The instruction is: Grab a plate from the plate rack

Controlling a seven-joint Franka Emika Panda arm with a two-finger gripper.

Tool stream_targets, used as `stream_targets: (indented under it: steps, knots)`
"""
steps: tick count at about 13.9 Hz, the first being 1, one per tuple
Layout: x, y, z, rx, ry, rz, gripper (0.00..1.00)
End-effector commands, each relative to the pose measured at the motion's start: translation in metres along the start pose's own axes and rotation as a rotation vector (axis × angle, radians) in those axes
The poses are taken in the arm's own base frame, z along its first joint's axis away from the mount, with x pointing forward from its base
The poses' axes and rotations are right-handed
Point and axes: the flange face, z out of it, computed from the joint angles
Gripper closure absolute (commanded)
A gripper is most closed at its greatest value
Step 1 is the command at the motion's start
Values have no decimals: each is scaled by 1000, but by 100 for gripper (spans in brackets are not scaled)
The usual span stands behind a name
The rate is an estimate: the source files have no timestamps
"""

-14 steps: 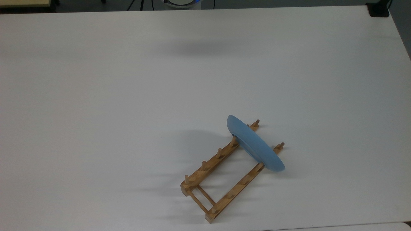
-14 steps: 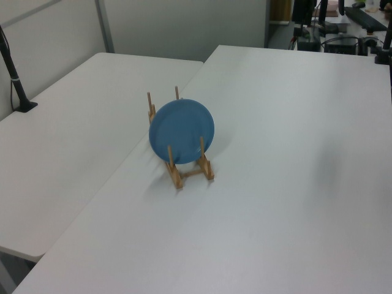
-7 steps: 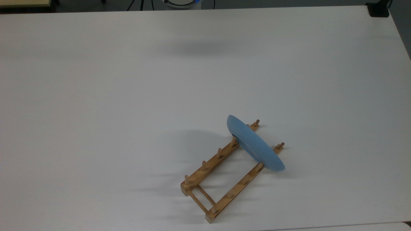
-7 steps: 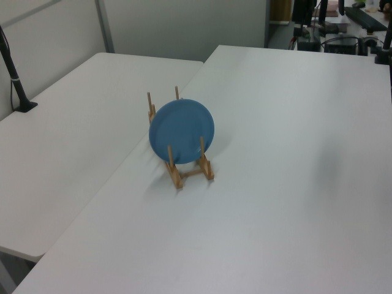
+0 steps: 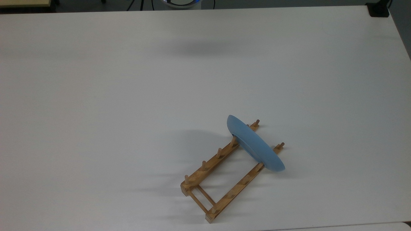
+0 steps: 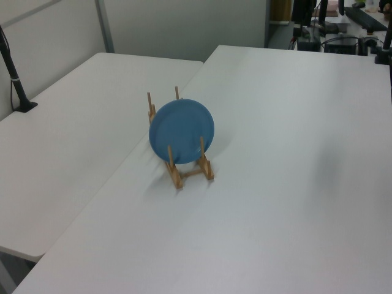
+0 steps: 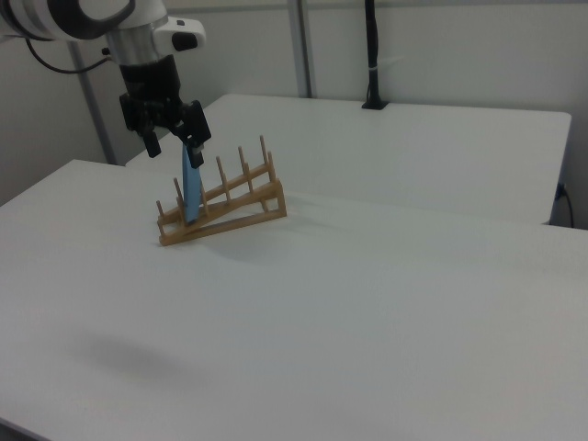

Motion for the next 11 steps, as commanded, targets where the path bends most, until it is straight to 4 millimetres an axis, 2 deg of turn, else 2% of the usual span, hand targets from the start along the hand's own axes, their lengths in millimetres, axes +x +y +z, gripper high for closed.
stream_targets:
  steps: [1,5,9,11]
  knots:
    - [0,-3,4,24,-1,-92,0]
    - [2,0,6,17,-7,-333,0]
    - [10,-6,-3,4,47,-364,0]
    - [25,-14,-6,-4,157,-375,0]
